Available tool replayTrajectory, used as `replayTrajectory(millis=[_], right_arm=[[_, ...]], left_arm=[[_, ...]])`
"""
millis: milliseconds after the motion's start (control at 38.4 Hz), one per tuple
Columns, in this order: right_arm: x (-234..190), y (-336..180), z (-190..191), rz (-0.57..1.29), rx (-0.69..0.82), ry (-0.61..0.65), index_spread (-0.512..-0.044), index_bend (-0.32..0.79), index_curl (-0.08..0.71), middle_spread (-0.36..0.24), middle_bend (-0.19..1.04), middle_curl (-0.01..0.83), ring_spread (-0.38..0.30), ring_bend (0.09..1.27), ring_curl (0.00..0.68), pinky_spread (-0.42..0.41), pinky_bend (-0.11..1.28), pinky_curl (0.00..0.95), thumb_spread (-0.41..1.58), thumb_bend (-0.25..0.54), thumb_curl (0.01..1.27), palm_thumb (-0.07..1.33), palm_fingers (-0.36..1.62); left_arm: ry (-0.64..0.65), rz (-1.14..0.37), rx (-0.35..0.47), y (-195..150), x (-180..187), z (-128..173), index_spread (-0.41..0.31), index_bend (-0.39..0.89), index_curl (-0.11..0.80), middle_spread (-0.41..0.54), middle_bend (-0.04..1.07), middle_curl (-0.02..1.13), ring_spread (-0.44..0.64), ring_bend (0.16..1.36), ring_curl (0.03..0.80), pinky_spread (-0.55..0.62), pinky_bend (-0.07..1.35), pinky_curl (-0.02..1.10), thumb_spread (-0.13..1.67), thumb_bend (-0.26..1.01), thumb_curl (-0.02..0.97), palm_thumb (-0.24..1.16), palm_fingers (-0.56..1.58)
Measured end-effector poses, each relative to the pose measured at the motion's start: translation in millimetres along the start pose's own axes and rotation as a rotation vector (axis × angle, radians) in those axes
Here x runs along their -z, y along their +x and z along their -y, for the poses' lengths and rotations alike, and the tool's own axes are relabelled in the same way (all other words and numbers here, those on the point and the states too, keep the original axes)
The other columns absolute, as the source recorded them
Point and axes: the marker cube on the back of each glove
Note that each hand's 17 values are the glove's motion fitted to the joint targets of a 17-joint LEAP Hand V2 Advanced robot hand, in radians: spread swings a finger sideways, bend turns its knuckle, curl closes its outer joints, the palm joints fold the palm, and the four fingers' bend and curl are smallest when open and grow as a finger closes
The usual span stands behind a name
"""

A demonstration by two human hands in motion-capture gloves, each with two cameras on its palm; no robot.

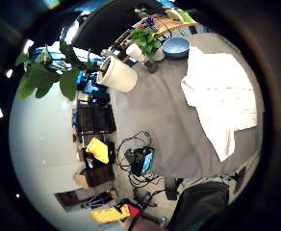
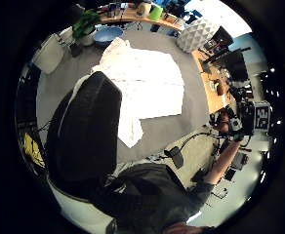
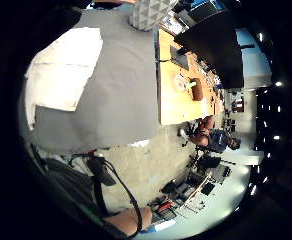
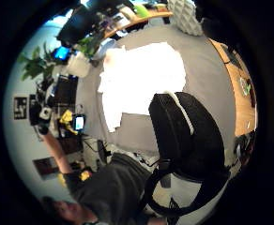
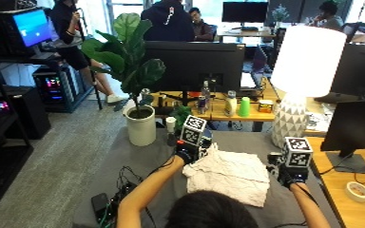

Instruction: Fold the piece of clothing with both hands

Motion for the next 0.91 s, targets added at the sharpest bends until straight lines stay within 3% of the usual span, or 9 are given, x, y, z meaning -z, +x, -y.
replayTrajectory(millis=[182,312,417,677,755,859,885,911], right_arm=[[-1,7,12,-0.013,-0.005,0.039,-0.24,0.2,0.175,-0.044,0.34,0.162,-0.006,0.3,0.156,0.136,0.26,0.149,0.83,0.267,0.09,0.41,0.53],[14,-7,2,0.004,0.034,0.006,-0.273,0.17,0.213,-0.05,0.33,0.203,-0.007,0.29,0.184,0.157,0.25,0.181,1.02,0.262,0.11,0.42,0.53],[7,-11,18,-0.002,0.039,-0.004,-0.285,0.16,0.232,-0.053,0.32,0.227,-0.007,0.29,0.2,0.166,0.25,0.203,1.12,0.251,0.12,0.42,0.53],[-21,-21,29,-0.018,0.057,-0.056,-0.306,0.11,0.24,-0.056,0.27,0.272,-0.03,0.35,0.254,0.15,0.29,0.258,1.21,0.211,0.16,0.45,0.56],[-36,-24,31,-0.007,0.073,-0.084,-0.308,0.11,0.239,-0.057,0.26,0.283,-0.037,0.37,0.268,0.141,0.31,0.272,1.23,0.197,0.16,0.46,0.56],[-65,-27,34,0.0,0.084,-0.133,-0.31,0.1,0.232,-0.057,0.24,0.296,-0.049,0.4,0.288,0.127,0.33,0.29,1.23,0.178,0.18,0.47,0.56],[-72,-28,34,0.001,0.087,-0.144,-0.311,0.11,0.233,-0.057,0.24,0.3,-0.048,0.4,0.292,0.129,0.32,0.292,1.23,0.175,0.18,0.48,0.56],[-79,-29,35,0.001,0.092,-0.154,-0.311,0.11,0.232,-0.057,0.24,0.304,-0.051,0.41,0.297,0.124,0.33,0.297,1.23,0.168,0.18,0.48,0.56]], left_arm=[[0.005,0.017,0.024,-6,5,-6,-0.071,0.34,0.172,0.085,0.15,0.1,0.2,0.43,0.144,0.29,0.2,0.11,0.84,0.08,0.031,0.12,0.34],[0.018,-0.006,0.011,-7,9,-12,-0.081,0.34,0.221,0.102,0.15,0.13,0.24,0.44,0.169,0.33,0.2,0.15,1.03,0.07,0.053,0.13,0.32],[0.013,-0.022,0.001,-11,0,-9,-0.085,0.33,0.251,0.104,0.15,0.14,0.26,0.45,0.182,0.35,0.2,0.17,1.13,0.06,0.069,0.12,0.31],[-0.081,-0.115,-0.058,1,-34,-25,-0.081,0.28,0.298,0.114,0.15,0.18,0.28,0.47,0.209,0.37,0.21,0.22,1.22,0.02,0.106,0.11,0.29],[-0.129,-0.139,-0.104,12,-59,-27,-0.075,0.26,0.307,0.116,0.16,0.18,0.28,0.48,0.217,0.36,0.22,0.23,1.21,0.0,0.118,0.1,0.28],[-0.203,-0.19,-0.181,35,-101,-33,-0.033,0.12,0.282,0.144,0.15,0.19,0.28,0.53,0.238,0.36,0.29,0.26,1.08,-0.04,0.136,0.05,0.22],[-0.225,-0.202,-0.206,41,-110,-35,-0.04,0.16,0.292,0.138,0.16,0.2,0.28,0.52,0.237,0.36,0.27,0.26,1.09,-0.03,0.141,0.05,0.23],[-0.252,-0.212,-0.227,47,-121,-37,-0.021,0.1,0.275,0.154,0.15,0.19,0.28,0.55,0.246,0.36,0.31,0.28,1.05,-0.04,0.146,0.04,0.21]])
